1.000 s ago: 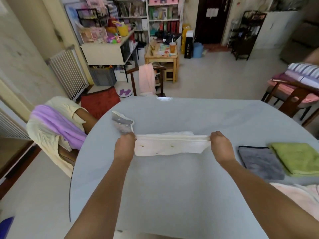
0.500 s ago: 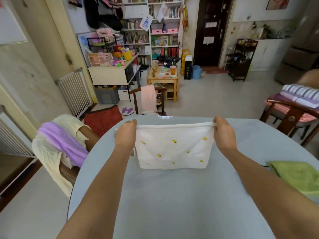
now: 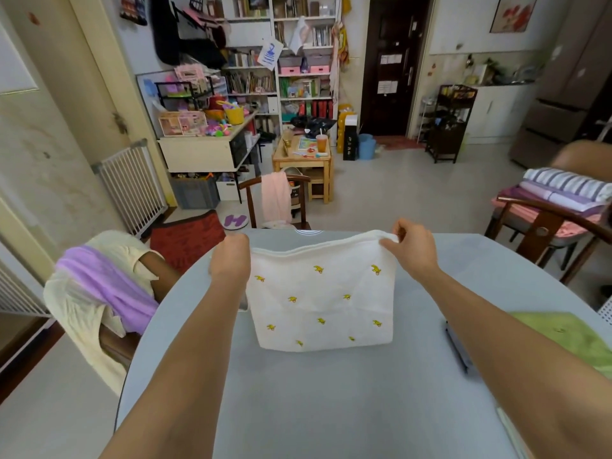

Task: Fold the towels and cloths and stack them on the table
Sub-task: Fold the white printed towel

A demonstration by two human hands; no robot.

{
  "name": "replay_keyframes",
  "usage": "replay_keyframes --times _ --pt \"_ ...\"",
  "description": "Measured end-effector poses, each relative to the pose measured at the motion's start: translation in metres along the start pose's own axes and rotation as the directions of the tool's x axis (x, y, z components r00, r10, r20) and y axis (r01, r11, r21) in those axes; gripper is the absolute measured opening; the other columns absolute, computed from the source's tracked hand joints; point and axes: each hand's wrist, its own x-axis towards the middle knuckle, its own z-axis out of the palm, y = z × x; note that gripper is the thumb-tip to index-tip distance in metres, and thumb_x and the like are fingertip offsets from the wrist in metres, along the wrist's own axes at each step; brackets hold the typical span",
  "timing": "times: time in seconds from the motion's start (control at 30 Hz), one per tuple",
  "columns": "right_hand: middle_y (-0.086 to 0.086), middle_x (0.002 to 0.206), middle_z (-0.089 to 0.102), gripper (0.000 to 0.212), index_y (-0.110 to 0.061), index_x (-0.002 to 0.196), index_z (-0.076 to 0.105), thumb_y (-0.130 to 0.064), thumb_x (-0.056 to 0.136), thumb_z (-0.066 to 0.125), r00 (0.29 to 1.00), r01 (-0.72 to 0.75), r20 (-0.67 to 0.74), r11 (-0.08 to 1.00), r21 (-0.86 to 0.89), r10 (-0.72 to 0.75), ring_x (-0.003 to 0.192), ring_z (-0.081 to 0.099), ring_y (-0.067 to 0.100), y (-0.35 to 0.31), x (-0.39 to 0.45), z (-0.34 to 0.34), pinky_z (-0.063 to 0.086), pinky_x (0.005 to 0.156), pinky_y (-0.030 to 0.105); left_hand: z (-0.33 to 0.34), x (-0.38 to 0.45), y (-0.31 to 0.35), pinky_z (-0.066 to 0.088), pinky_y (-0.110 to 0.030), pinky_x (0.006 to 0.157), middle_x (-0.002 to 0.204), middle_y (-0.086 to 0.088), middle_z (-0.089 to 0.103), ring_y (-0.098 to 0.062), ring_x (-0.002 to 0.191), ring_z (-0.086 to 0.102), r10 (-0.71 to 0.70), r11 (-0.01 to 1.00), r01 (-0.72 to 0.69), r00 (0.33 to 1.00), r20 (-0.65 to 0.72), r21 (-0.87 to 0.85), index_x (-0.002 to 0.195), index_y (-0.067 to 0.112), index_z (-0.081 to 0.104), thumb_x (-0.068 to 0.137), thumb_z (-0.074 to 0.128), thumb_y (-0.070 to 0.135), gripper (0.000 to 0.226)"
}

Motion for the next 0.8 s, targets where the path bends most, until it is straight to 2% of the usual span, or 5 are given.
replay_keyframes --times 0.17,0.33,0.47,0.67,0.8 --pt "-0.001 0.079 0.055 0.012 -0.014 0.080 0.052 -0.008 0.079 0.063 0.975 0.217 0.128 0.917 -0.336 -0.184 0.072 0.049 0.025 0.017 -0.005 -0.011 0.029 0.060 0.030 0.002 -0.002 0.008 0.050 -0.034 0.083 0.110 -0.014 0.061 -0.028 0.101 0.062 0.038 0.999 -0.038 0.999 0.000 0.022 0.111 0.003 0.059 0.084 0.058 -0.009 0.030" --pt "0.004 0.065 0.059 0.022 -0.016 0.067 0.056 0.002 0.074 0.068 0.978 0.115 0.183 0.992 -0.048 -0.104 0.055 0.055 0.021 0.018 -0.003 -0.021 0.043 0.056 0.026 0.003 -0.003 0.003 0.050 -0.036 0.086 0.113 -0.016 0.058 -0.030 0.103 0.060 0.041 0.999 -0.041 0.999 -0.009 0.026 0.112 0.000 0.059 0.084 0.056 -0.010 0.030" --pt "0.002 0.056 0.058 0.020 -0.009 0.067 0.059 -0.002 0.072 0.078 0.968 0.020 0.248 0.996 0.089 -0.042 0.045 0.055 0.008 0.014 -0.004 -0.026 0.040 0.049 0.017 0.006 -0.002 -0.001 0.050 -0.035 0.083 0.112 -0.016 0.057 -0.029 0.100 0.060 0.043 0.998 -0.042 0.999 -0.030 0.043 0.111 0.000 0.060 0.085 0.055 -0.010 0.028" --pt "0.004 0.053 0.059 0.030 -0.010 0.060 0.053 -0.003 0.071 0.080 0.959 0.025 0.281 1.000 0.012 -0.028 0.044 0.057 0.010 0.021 -0.005 -0.032 0.039 0.047 0.019 0.005 -0.004 0.013 0.052 -0.036 0.084 0.114 -0.016 0.057 -0.029 0.100 0.061 0.060 0.997 -0.061 0.998 0.010 0.051 0.113 0.000 0.059 0.080 0.063 -0.011 0.035" --pt "0.006 0.058 0.049 0.039 -0.015 0.058 0.036 -0.006 0.077 0.069 0.958 0.142 0.278 0.956 -0.258 -0.068 0.054 0.056 0.025 0.031 -0.008 -0.030 0.042 0.048 0.029 0.006 -0.009 0.022 0.048 -0.033 0.079 0.112 -0.015 0.056 -0.030 0.100 0.060 0.105 0.992 -0.105 0.994 -0.005 0.070 0.109 -0.001 0.058 0.080 0.059 -0.013 0.032"
